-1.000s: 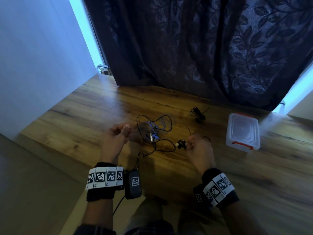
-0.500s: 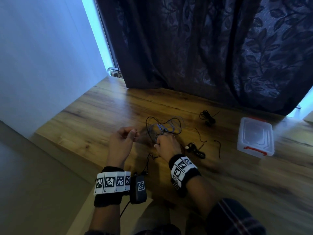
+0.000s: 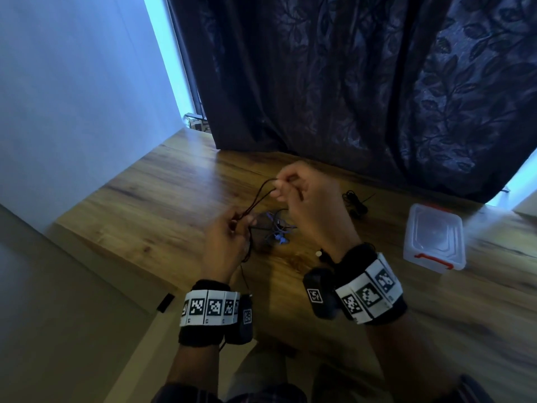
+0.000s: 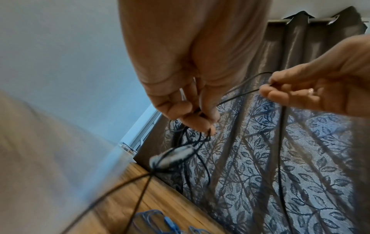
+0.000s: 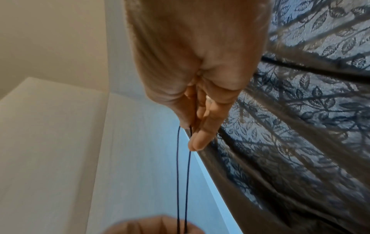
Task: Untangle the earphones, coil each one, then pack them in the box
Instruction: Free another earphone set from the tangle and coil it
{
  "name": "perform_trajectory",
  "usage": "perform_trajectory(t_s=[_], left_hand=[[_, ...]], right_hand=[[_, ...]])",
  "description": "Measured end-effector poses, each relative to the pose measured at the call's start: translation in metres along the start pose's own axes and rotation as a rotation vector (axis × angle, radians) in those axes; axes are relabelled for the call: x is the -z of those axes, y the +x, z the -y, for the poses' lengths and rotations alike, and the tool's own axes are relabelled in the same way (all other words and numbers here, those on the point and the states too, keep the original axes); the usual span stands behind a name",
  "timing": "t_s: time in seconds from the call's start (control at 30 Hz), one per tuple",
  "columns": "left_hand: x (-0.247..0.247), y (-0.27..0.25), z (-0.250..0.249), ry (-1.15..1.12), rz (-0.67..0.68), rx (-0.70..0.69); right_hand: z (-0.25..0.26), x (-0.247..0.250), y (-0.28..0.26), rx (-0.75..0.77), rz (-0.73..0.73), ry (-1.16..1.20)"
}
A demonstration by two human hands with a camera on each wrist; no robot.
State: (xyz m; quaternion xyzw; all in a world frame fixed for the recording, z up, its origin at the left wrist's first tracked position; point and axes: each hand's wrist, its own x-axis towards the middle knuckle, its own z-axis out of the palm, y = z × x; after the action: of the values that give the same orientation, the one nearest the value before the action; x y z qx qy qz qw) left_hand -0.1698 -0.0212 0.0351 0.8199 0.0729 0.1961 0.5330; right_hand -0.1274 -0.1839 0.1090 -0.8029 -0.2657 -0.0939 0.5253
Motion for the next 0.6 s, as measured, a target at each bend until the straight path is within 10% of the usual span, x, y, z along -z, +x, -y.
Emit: perform_trajectory(t_s=[0.37, 0.6], left_hand=[[0.013, 0.001, -0.002, -0.326, -0.109, 0.04], [0.031, 0.003, 0.0, -0.228, -0.235, 0.005]], right_hand=[[-0.001, 0.013, 0.012, 0.134, -0.278, 0.049], [-0.046, 0.006, 0.016, -0.047, -0.308, 0.007]])
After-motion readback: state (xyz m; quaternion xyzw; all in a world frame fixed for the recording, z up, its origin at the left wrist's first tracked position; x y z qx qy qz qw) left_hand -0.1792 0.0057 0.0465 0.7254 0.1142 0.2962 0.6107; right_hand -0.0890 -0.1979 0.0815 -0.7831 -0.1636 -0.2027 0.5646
